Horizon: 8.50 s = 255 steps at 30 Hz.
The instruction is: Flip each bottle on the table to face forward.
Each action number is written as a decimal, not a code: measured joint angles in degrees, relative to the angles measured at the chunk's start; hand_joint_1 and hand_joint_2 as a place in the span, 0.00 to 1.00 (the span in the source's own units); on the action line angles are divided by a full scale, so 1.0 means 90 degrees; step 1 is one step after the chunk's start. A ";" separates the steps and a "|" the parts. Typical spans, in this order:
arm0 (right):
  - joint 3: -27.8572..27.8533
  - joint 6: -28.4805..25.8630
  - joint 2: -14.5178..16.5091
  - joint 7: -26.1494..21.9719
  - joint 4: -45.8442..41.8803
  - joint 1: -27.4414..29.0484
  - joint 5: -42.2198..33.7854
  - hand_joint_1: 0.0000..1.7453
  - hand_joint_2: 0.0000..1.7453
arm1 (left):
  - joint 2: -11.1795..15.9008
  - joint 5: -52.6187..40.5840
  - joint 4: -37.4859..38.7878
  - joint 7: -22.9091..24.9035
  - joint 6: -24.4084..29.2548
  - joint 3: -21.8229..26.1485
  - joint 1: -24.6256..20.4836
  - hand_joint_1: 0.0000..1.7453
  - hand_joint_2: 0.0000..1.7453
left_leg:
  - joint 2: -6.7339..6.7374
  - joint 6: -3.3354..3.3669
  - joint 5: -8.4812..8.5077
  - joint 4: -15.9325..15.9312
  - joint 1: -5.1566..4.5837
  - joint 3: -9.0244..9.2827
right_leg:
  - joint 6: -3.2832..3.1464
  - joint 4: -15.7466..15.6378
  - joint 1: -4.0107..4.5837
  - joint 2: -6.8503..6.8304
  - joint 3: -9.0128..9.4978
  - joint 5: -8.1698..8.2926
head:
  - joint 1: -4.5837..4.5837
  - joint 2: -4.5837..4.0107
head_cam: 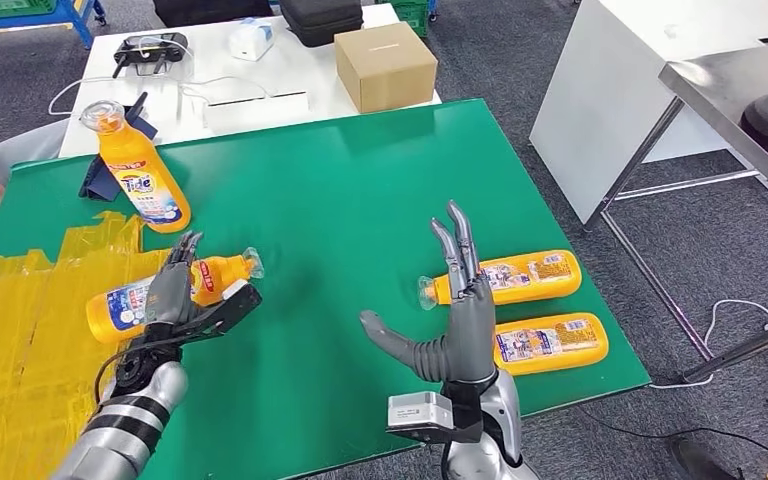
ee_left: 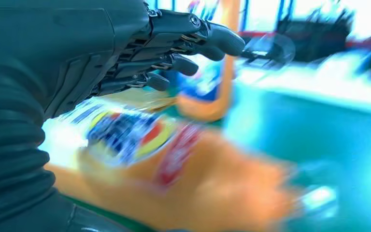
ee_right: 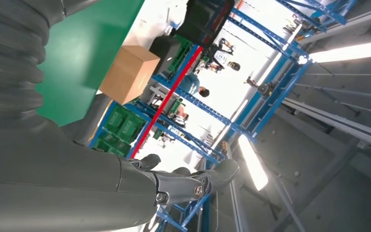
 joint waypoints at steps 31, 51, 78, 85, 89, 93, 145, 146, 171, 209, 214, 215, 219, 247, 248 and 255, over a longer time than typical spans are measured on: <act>-0.1200 0.1983 -0.1540 0.1845 0.0724 -0.0708 0.2320 0.00 1.00 | -0.0496 0.3894 -0.4664 -0.1789 -0.0769 0.0149 0.2019 0.00 1.00 | -0.0003 -0.0004 -0.0007 0.0001 -0.0004 -0.0010 | 0.0003 -0.0002 -0.0001 0.0000 -0.0008 0.0001 | -0.0005 0.0000; -0.1576 0.2759 -0.2435 0.1208 0.3519 -0.2098 0.2259 0.00 1.00 | -0.0501 0.4172 -0.4507 -0.1781 -0.1119 -0.0178 0.1804 0.00 1.00 | -0.0010 0.0004 -0.0003 0.0004 -0.0013 -0.0012 | 0.0017 -0.0002 -0.0012 -0.0002 -0.0008 0.0011 | -0.0004 0.0000; -0.0812 0.3596 -0.2115 0.1177 0.6483 -0.3606 0.2305 0.00 1.00 | -0.0499 0.4770 -0.4351 -0.1986 -0.1194 -0.0321 0.1445 0.00 1.00 | -0.0010 0.0010 0.0003 0.0004 -0.0013 -0.0013 | 0.0018 -0.0001 -0.0012 -0.0003 -0.0007 0.0013 | -0.0005 0.0000; -0.0662 0.3753 -0.2062 0.1297 0.6870 -0.3834 0.2331 0.14 1.00 | -0.0499 0.4813 -0.4328 -0.1988 -0.1188 -0.0355 0.1387 0.00 1.00 | -0.0010 0.0010 0.0003 0.0005 -0.0013 -0.0013 | 0.0018 -0.0001 -0.0012 -0.0003 -0.0007 0.0012 | -0.0005 0.0000; -0.0499 0.3995 -0.2051 0.1575 0.7167 -0.4050 0.2435 0.82 1.00 | -0.0497 0.4885 -0.4269 -0.1988 -0.1173 -0.0390 0.1358 0.00 1.00 | -0.0010 0.0011 0.0004 0.0005 -0.0013 -0.0012 | 0.0019 -0.0001 -0.0012 -0.0003 -0.0006 0.0013 | -0.0004 0.0000; -0.0341 0.3979 -0.2046 0.1831 0.7377 -0.4178 0.2554 0.93 1.00 | -0.0496 0.4940 -0.4208 -0.1988 -0.1173 -0.0400 0.1347 0.00 1.00 | -0.0011 0.0011 0.0004 0.0006 -0.0014 -0.0011 | 0.0022 -0.0001 -0.0013 -0.0003 -0.0005 0.0015 | -0.0004 0.0000; -0.1783 0.1143 -0.0116 -0.0064 0.2351 -0.1562 -0.0855 0.99 1.00 | -0.0171 0.6580 -0.4198 -0.1193 -0.3902 -0.1474 0.1114 0.00 1.00 | -0.0010 0.0011 0.0004 0.0004 -0.0013 -0.0020 | 0.0021 0.0000 -0.0012 -0.0006 -0.0017 0.0013 | -0.0004 0.0000; -0.1699 0.1196 -0.0068 -0.0073 0.2378 -0.1557 -0.0860 0.99 1.00 | -0.0172 0.6563 -0.4198 -0.1201 -0.3882 -0.1508 0.1099 0.00 1.00 | -0.0010 0.0011 0.0004 0.0004 -0.0013 -0.0021 | 0.0020 0.0000 -0.0012 -0.0007 -0.0017 0.0013 | -0.0003 0.0000; -0.0131 0.1789 0.0667 -0.0081 0.3220 -0.1606 -0.0749 0.99 1.00 | -0.0305 0.5518 -0.4267 -0.1379 -0.2892 -0.1948 0.1023 0.00 1.00 | -0.0012 0.0011 0.0004 0.0003 -0.0012 -0.0021 | 0.0019 0.0000 -0.0012 -0.0007 -0.0018 0.0012 | -0.0002 0.0000; 0.0704 0.1651 0.0771 0.0030 0.3707 -0.1912 -0.0670 0.55 1.00 | -0.0397 0.7237 -0.4088 -0.1452 -0.3476 -0.1723 0.0992 1.00 1.00 | -0.0012 0.0011 0.0004 0.0003 -0.0013 -0.0021 | 0.0019 0.0000 -0.0012 -0.0007 -0.0019 0.0012 | -0.0003 0.0000; 0.0706 0.1716 0.0781 -0.0021 0.3728 -0.1899 -0.1021 0.00 1.00 | -0.0434 0.7158 -0.4096 -0.1580 -0.3129 -0.1706 0.1033 1.00 1.00 | -0.0012 0.0011 0.0004 0.0003 -0.0013 -0.0021 | 0.0019 0.0000 -0.0012 -0.0007 -0.0019 0.0012 | -0.0002 0.0000; 0.0704 0.1732 0.0780 -0.0054 0.3717 -0.1877 -0.1136 0.00 1.00 | -0.0438 0.7038 -0.4109 -0.1632 -0.2949 -0.1701 0.1043 1.00 1.00 | -0.0012 0.0011 0.0004 0.0003 -0.0013 -0.0021 | 0.0019 0.0000 -0.0012 -0.0007 -0.0019 0.0012 | -0.0003 0.0000; 0.0644 0.1742 0.0718 -0.0121 0.3370 -0.1668 -0.1395 0.00 1.00 | -0.0436 0.5559 -0.4255 -0.1894 -0.1509 -0.1614 0.1113 1.00 1.00 | -0.0011 0.0010 0.0004 0.0003 -0.0012 -0.0022 | 0.0019 0.0000 -0.0012 -0.0007 -0.0021 0.0012 | -0.0002 0.0000; -0.0187 0.0667 -0.0186 -0.0092 -0.0446 -0.0207 -0.0143 0.00 1.00 | 0.1428 -0.3175 -0.3979 0.3468 -0.0503 -0.1275 0.0781 1.00 1.00 | 0.0009 0.0008 0.0006 0.0002 -0.0009 -0.0021 | 0.0016 0.0000 -0.0006 0.0004 -0.0032 0.0011 | -0.0005 0.0000; -0.0203 0.0596 -0.0214 -0.0084 -0.0532 -0.0177 -0.0052 0.00 1.00 | 0.1549 -0.3179 -0.3923 0.3502 -0.0674 -0.1378 0.0732 1.00 1.00 | 0.0007 0.0008 0.0007 0.0002 -0.0008 -0.0020 | 0.0016 0.0000 -0.0006 0.0002 -0.0031 0.0010 | -0.0004 0.0000; -0.0288 0.0183 -0.0313 0.0106 -0.1007 -0.0008 0.0651 0.00 1.00 | 0.1808 -0.3192 -0.2968 0.3412 -0.2171 -0.1581 0.0251 1.00 1.00 | 0.0007 0.0010 0.0007 0.0003 -0.0014 -0.0022 | 0.0018 -0.0002 -0.0013 0.0002 -0.0027 0.0016 | 0.0000 0.0000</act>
